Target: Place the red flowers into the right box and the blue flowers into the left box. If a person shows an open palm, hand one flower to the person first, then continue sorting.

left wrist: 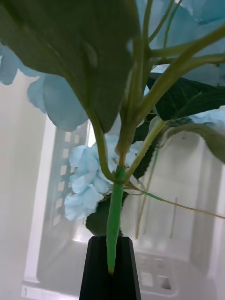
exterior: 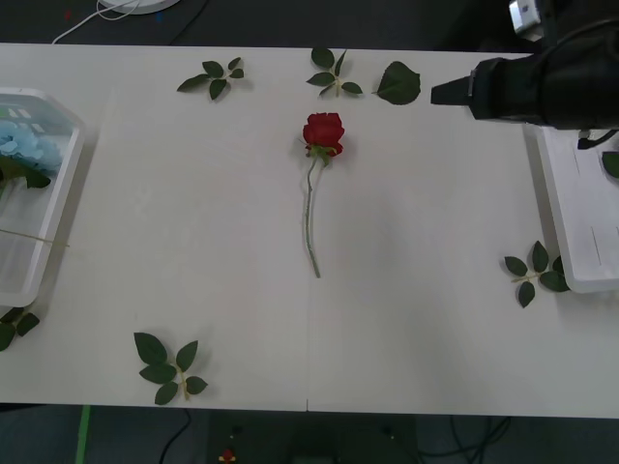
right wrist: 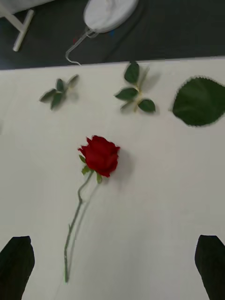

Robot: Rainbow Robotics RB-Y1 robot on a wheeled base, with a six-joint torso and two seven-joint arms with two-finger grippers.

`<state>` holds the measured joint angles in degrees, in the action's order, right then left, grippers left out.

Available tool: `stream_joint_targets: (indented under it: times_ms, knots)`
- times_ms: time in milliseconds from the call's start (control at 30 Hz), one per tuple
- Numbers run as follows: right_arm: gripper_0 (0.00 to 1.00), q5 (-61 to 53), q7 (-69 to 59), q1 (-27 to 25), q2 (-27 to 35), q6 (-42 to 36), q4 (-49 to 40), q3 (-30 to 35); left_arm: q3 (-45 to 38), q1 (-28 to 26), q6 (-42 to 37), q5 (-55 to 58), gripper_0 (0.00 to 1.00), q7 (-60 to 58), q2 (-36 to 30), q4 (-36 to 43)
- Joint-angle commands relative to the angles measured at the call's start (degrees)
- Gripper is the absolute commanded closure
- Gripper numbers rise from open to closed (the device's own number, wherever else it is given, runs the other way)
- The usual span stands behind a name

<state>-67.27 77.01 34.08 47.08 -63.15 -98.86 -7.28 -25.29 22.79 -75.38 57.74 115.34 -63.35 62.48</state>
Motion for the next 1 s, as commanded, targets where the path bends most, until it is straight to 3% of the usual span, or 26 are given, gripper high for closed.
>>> stream_joint_targets:
  times_ms: [33,200,367,633,767,800,833,867,900,933,1000]
  knots:
    - [0.00,6.89,-16.10,4.24,0.02,-2.06,-1.60,-8.62,4.10,-1.08,7.09,-3.86,1.00,3.49,2.62,1.59]
    - [0.00,16.30,-29.46,7.93,-4.55,-3.12,-0.63,-15.66,7.44,-1.17,14.91,-9.75,1.00,2.88,5.43,1.50]
    - [0.00,27.90,-41.06,12.24,-12.28,-9.44,2.27,-20.14,7.97,-1.96,20.45,-11.77,1.00,2.70,9.73,-0.43]
    - [0.00,40.29,-47.39,16.72,-25.46,-11.73,13.17,-21.10,7.97,-4.86,29.59,-13.00,1.00,2.61,14.31,-1.93]
    - [0.00,45.39,-47.74,19.00,-29.95,-9.97,19.67,-22.16,7.88,-5.39,30.38,-13.27,0.99,2.70,14.57,-1.93]
    - [0.00,46.71,-47.92,19.88,-31.18,-8.83,22.14,-23.13,7.88,-5.39,30.47,-13.35,0.87,2.79,14.66,-1.93]
    - [0.00,47.94,-48.10,20.67,-32.23,-7.60,24.42,-23.74,7.88,-5.39,30.91,-13.53,0.50,2.88,14.57,-1.93]
    - [0.00,48.29,-48.18,21.20,-32.76,-6.89,25.65,-24.01,7.88,-5.39,31.26,-13.62,0.27,2.96,14.57,-2.02]
    - [0.00,48.29,-48.18,21.20,-32.76,-6.89,25.65,-24.01,7.88,-5.39,31.26,-13.62,0.27,2.96,14.57,-2.02]
    - [0.00,49.43,-48.27,22.61,-34.34,-4.52,29.87,-24.80,7.97,-5.39,31.88,-13.88,0.00,3.58,14.57,-1.93]
    - [0.00,50.40,-48.27,23.75,-35.57,-2.68,32.95,-25.94,7.97,-5.39,32.49,-14.06,0.00,4.11,14.57,-1.75]
